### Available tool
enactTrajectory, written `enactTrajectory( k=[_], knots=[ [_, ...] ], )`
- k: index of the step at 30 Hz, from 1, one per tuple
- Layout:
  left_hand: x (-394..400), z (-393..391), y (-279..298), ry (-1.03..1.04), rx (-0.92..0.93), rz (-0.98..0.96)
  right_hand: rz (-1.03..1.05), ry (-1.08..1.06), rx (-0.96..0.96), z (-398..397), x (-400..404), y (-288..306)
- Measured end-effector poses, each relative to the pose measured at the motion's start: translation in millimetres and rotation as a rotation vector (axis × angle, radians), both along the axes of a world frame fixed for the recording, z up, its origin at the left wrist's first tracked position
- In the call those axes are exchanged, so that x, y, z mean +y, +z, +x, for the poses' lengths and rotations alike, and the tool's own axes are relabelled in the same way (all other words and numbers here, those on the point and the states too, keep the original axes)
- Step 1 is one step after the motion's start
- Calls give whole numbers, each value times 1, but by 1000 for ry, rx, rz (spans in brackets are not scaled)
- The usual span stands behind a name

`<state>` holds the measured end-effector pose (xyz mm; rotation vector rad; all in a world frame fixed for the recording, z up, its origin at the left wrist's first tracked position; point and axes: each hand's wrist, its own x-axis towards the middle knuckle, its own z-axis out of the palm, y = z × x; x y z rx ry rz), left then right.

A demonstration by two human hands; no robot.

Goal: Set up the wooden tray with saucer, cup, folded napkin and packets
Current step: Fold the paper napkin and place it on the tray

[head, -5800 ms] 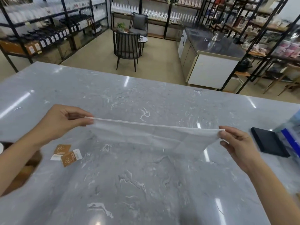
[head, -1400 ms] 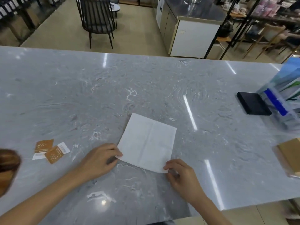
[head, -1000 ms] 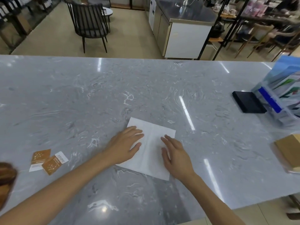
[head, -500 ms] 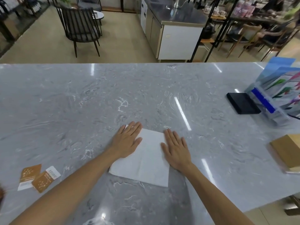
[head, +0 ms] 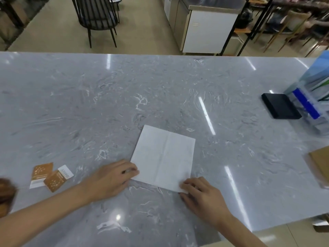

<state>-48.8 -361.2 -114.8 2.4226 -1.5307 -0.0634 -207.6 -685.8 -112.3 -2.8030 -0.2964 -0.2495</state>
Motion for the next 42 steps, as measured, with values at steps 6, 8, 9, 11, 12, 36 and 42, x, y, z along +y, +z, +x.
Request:
enactTrajectory(
  k=[6, 8, 9, 11, 12, 36, 42],
  knots=[
    [-18, 7, 7, 22, -95, 63, -199, 146, -92, 17, -7, -4],
    [-24, 6, 10, 50, -115, 37, -208, 141, -76, 21, -5, -1],
    [-25, 6, 10, 63, -117, 13, -195, 125, -64, 21, -2, 1],
    [-25, 4, 11, 89, -94, -56, -131, 74, -54, 20, 2, 4],
    [-25, 3, 11, 104, -81, -94, -81, 42, -54, 18, 3, 4],
    [-51, 20, 7, 772, 718, -733, 882, -498, 134, 68, 0, 9],
    [-73, 33, -16, 918, 470, -534, 586, -648, 127, 89, 11, -15]
  ],
)
